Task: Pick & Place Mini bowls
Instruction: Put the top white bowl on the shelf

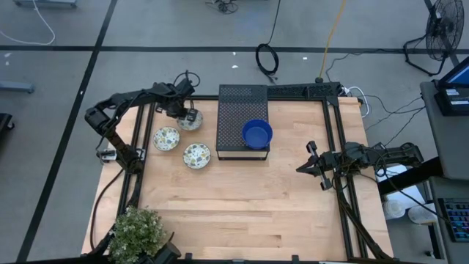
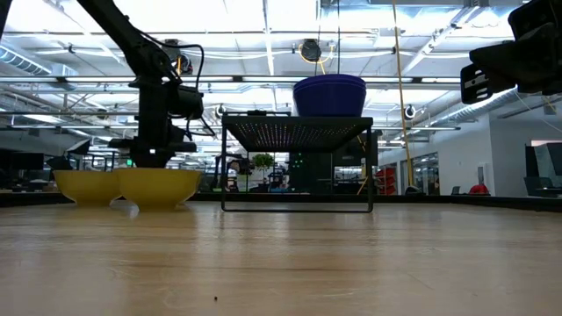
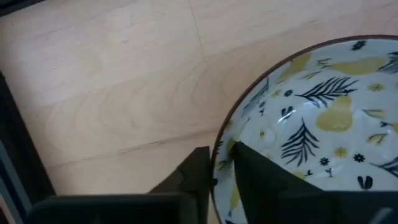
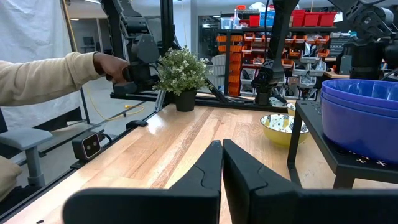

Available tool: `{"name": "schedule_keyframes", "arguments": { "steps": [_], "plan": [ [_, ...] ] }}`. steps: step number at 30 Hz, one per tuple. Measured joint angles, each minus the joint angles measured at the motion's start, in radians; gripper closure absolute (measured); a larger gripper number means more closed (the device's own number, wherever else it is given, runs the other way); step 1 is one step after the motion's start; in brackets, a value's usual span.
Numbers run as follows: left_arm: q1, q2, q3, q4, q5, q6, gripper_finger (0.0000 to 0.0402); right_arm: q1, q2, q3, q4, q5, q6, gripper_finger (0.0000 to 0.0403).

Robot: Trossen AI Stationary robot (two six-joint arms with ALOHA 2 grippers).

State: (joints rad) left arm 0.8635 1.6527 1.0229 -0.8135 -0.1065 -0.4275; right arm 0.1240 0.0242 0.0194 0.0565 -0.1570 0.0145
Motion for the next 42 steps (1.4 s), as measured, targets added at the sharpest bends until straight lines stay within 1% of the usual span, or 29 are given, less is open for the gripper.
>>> {"name": "schedule_keyframes", "arguments": {
  "steps": [3, 6, 8, 13, 16, 18, 24, 26, 28, 33, 37, 39, 42],
  "plan": [
    [0.000, -0.004, 0.004, 0.002, 0.011, 0.001, 0.0360, 0.000, 0.000, 0.000, 0.000, 0.000, 0.000, 0.0403],
    [0.000, -0.006, 0.006, 0.005, 0.018, 0.002, 0.0374, 0.000, 0.000, 0.000, 0.000, 0.000, 0.000, 0.0403],
    [-0.001, -0.006, 0.006, 0.005, 0.017, 0.003, 0.0371, 0.000, 0.000, 0.000, 0.000, 0.000, 0.000, 0.0403],
    [0.000, 0.002, 0.000, -0.001, -0.002, 0.004, 0.0332, 0.000, 0.000, 0.000, 0.000, 0.000, 0.000, 0.0403],
    [-0.001, 0.002, 0.000, -0.002, -0.006, 0.004, 0.0322, 0.000, 0.000, 0.000, 0.000, 0.000, 0.000, 0.0403],
    [-0.002, 0.002, 0.000, -0.002, -0.006, 0.003, 0.0325, 0.000, 0.000, 0.000, 0.000, 0.000, 0.000, 0.0403],
    [-0.002, -0.003, 0.002, 0.003, 0.010, 0.001, 0.0359, 0.000, 0.000, 0.000, 0.000, 0.000, 0.000, 0.0403],
    [-0.002, -0.004, 0.003, 0.004, 0.012, 0.001, 0.0364, 0.000, 0.000, 0.000, 0.000, 0.000, 0.000, 0.0403],
    [-0.002, -0.003, 0.003, 0.004, 0.011, 0.001, 0.0360, 0.000, 0.000, 0.000, 0.000, 0.000, 0.000, 0.0403],
    [-0.002, 0.002, -0.001, -0.002, 0.000, 0.002, 0.0329, 0.000, 0.000, 0.000, 0.000, 0.000, 0.000, 0.0403],
    [-0.002, 0.002, -0.001, -0.002, -0.002, 0.005, 0.0325, 0.000, 0.000, 0.000, 0.000, 0.000, 0.000, 0.0403],
    [-0.002, 0.002, -0.001, -0.002, -0.001, 0.007, 0.0335, 0.000, 0.000, 0.000, 0.000, 0.000, 0.000, 0.0403],
    [-0.001, -0.003, 0.002, 0.003, 0.013, 0.006, 0.0364, 0.000, 0.000, 0.000, 0.000, 0.000, 0.000, 0.0403]
  ]
}}
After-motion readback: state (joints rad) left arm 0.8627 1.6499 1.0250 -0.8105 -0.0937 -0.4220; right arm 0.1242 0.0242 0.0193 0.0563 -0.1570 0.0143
